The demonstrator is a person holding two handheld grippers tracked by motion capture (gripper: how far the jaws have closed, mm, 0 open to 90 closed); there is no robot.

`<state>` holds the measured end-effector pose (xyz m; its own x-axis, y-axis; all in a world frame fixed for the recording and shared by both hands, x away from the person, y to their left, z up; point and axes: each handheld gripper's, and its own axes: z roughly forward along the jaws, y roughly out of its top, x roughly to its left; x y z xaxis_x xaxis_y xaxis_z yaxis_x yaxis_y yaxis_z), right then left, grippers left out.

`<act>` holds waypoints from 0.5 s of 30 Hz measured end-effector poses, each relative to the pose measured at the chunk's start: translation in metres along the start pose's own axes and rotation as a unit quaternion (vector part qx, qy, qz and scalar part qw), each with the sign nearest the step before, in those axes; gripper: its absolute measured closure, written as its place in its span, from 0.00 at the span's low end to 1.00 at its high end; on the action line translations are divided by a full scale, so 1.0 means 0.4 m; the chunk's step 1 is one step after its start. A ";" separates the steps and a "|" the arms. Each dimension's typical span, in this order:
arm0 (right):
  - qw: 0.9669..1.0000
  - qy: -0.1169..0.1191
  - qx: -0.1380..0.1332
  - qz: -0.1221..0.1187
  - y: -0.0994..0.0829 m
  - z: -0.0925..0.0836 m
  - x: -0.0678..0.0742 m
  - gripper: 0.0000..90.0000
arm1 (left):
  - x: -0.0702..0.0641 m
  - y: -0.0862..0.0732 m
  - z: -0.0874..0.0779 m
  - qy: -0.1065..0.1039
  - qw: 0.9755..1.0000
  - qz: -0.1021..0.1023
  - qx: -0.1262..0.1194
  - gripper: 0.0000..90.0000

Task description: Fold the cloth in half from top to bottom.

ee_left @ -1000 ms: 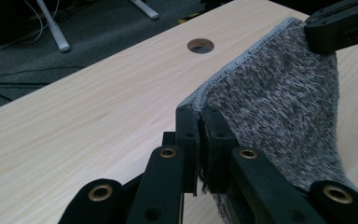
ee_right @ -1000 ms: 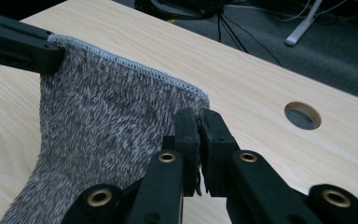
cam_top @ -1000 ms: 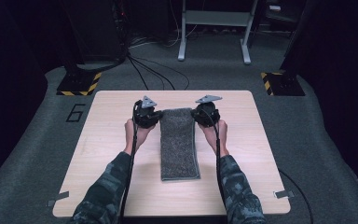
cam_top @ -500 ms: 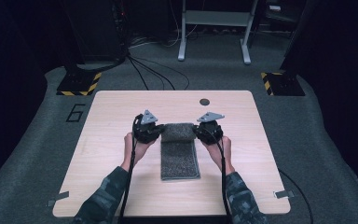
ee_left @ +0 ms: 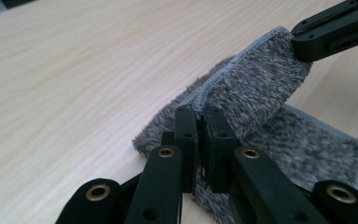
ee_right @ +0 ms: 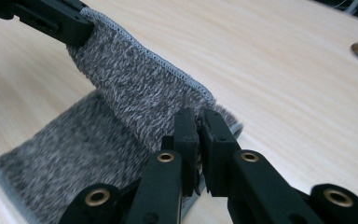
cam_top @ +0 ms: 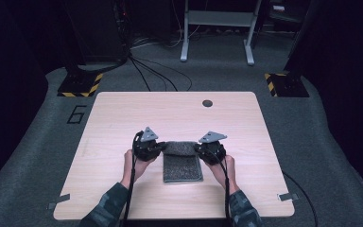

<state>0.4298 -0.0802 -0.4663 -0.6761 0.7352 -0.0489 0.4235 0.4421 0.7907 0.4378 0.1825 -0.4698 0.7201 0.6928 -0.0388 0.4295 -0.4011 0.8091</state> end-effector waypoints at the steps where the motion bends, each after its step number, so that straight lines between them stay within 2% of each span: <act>1: 1.000 0.001 0.002 0.000 -0.007 0.001 0.002 0.95 | -0.003 -0.005 0.001 -0.004 1.000 0.001 0.004 0.94; 6: 1.000 0.006 0.005 0.012 -0.031 0.000 0.004 0.95 | -0.021 -0.029 0.009 -0.013 1.000 -0.002 0.012 0.94; 14: 1.000 0.010 0.013 0.008 -0.056 -0.012 0.024 0.95 | -0.037 -0.055 0.008 -0.033 0.999 -0.012 0.018 0.94; 15: 1.000 0.013 0.015 0.004 -0.059 -0.013 0.025 0.95 | -0.039 -0.056 0.008 -0.028 0.999 -0.011 0.016 0.94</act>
<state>0.4099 -0.0858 -0.4823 -0.6878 0.7254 -0.0254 0.4469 0.4508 0.7727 0.4188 0.1787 -0.4894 0.7396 0.6671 -0.0896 0.4622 -0.4066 0.7881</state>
